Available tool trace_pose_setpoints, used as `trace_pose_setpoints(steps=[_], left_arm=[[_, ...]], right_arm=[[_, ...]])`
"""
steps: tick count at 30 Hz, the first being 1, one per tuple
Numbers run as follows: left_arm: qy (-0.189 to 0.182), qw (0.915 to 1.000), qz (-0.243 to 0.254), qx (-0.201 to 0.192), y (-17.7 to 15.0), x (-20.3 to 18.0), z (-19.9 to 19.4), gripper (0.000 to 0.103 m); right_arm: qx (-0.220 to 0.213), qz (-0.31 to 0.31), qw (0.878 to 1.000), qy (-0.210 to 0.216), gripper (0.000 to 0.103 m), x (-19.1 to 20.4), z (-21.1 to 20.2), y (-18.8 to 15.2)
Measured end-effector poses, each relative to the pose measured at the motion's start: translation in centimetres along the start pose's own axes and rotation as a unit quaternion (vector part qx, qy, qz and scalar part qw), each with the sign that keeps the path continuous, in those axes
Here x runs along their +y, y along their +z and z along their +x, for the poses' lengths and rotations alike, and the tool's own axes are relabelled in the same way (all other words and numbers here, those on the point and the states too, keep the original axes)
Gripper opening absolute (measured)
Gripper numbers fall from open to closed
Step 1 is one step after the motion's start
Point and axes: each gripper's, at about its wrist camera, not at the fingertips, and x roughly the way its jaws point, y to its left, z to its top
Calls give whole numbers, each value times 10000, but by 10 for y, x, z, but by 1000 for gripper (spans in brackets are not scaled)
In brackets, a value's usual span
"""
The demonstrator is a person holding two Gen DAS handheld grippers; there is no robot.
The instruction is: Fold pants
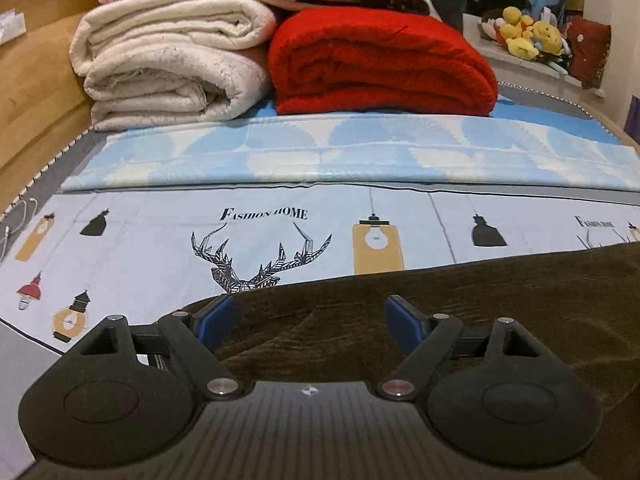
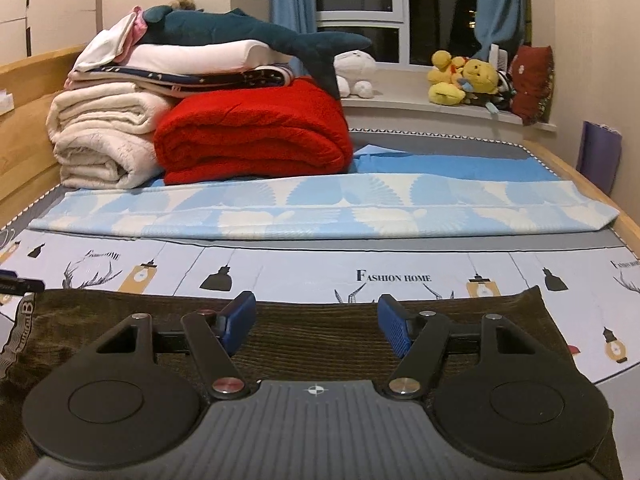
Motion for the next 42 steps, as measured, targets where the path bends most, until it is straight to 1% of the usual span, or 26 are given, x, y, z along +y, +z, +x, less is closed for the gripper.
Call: trace_pose_setpoints(steps=[3,5,6,7,8,10,11,12,13,14,15,16,17,18,19,21,23,29,30,31,32,34,37,42], left_arm=[[-137,9999,-86,57,6,12,14,86],[-166,9996,-176,108,8,21,21,84],[-170,9995,-230,107,10,26,24,78],[-177,9993,-307,107,12,33,28,66],[-191,9989,-403,134,14,39,31,60],[-211,9979,-573,197,17,51,38,34],[-235,9976,-608,216,18,56,43,30],[-239,9976,-613,228,19,59,46,30],[-239,9976,-598,251,19,61,50,30],[-234,9977,-576,282,19,62,55,30],[-234,9978,-532,305,19,61,61,35],[-236,9980,-475,340,19,60,67,50],[-220,9982,-407,385,18,57,73,60],[-193,9984,-309,427,17,53,79,78],[-157,9986,-194,458,16,48,84,85],[-130,9983,128,548,13,38,96,85],[-74,9975,297,631,11,32,106,85],[-133,9958,492,763,7,22,125,85],[-145,9953,544,786,7,20,126,82],[-139,9948,607,801,6,18,128,70],[-134,9944,651,826,5,17,129,61],[-221,9931,636,961,4,18,132,17],[-274,9928,670,955,6,17,128,8],[-300,9926,780,879,7,14,117,5]], right_arm=[[82,23,10000,27,69,2,4,3],[118,59,9999,54,69,2,7,4],[131,74,9999,67,69,2,9,5],[137,90,9998,71,69,0,10,6],[149,104,9998,70,68,0,12,6],[179,134,9997,97,66,-2,16,7],[207,163,9996,124,65,-3,18,8],[223,194,9995,146,61,-4,20,9],[240,224,9993,168,58,-6,22,10],[257,258,9992,178,58,-7,23,10],[269,289,9991,179,58,-8,25,10],[286,307,9990,176,58,-9,26,10],[310,315,9989,172,58,-9,28,10],[335,316,9988,170,58,-9,29,10],[358,313,9987,173,58,-10,30,9],[398,298,9986,186,58,-10,32,8],[417,293,9985,195,58,-11,32,9],[457,277,9985,144,58,-16,35,5],[487,279,9983,124,58,-17,36,4],[506,283,9983,110,58,-18,36,4],[517,278,9982,98,58,-19,36,3],[517,258,9983,78,58,-20,36,2],[530,209,9984,48,58,-21,36,1],[583,141,9982,-14,58,-20,38,-2]])
